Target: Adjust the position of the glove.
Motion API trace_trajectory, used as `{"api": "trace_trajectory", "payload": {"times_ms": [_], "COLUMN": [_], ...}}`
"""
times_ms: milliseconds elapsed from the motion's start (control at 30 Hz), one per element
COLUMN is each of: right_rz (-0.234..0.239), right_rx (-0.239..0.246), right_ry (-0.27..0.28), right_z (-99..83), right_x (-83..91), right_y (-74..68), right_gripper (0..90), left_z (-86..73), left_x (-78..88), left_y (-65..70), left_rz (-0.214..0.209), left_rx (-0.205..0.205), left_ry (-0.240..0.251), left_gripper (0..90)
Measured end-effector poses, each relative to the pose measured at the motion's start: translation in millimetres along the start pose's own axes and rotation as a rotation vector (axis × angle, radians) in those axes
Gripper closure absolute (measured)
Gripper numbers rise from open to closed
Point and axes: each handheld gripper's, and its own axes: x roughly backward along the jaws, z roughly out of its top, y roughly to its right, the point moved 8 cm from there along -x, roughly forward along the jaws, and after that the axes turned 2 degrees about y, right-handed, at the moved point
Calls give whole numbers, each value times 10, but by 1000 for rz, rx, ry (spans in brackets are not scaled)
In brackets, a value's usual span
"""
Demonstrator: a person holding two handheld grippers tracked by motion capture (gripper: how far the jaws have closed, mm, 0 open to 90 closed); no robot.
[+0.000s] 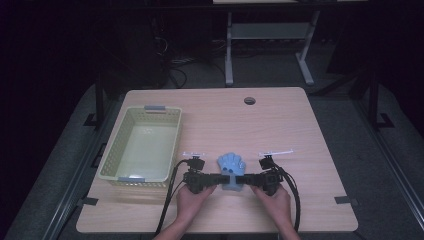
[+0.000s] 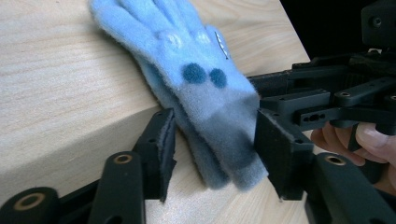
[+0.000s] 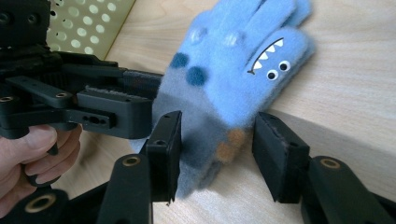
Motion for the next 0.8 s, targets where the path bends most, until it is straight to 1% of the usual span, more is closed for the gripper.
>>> {"api": "trace_trajectory", "payload": {"times_ms": [33,67,200,267,300,367,400,567,600,633,667,700,767,800], "right_rz": [0,-5,3,-1,-1,-2,3,11,15,15,23,28,34,49], "right_rx": [0,-4,-16,-13,-13,-7,-17,-23,-25,-25,-30,-29,-38,-46], "right_ry": [0,-5,5,7,7,15,13,18,18,18,21,20,18,20], "right_z": [0,-6,-19,-27,-27,-35,-42,-43,-50,-50,-48,-48,-46,-37], "right_x": [0,-9,-35,-36,-36,-44,-47,-73,-78,-78,-84,-86,-89,-98], "right_y": [0,4,7,-1,-1,-4,-12,-24,-27,-27,-24,-18,-16,-11], "right_gripper": [530,536,574,586,586,605,614,640,652,652,661,665,670,686], "left_z": [-4,-5,-4,-15,-22,-29,-30,-27,-26,-26,-25,-21,-19,-12], "left_x": [-2,-12,-29,-40,-44,-55,-57,-75,-82,-82,-85,-90,-91,-97], "left_y": [-1,-5,0,6,14,14,17,0,-1,-1,-4,-8,-15,-24], "left_rz": [-2,-7,-11,-19,-20,-31,-30,-43,-47,-47,-56,-64,-64,-76], "left_rx": [-2,-8,-6,-6,0,-6,5,12,22,22,36,41,46,52], "left_ry": [-5,-7,-11,-18,-22,-24,-25,-25,-27,-27,-32,-30,-34,-32], "left_gripper": [490,515,546,561,561,582,591,638,644,648,652,656,662,673]}}
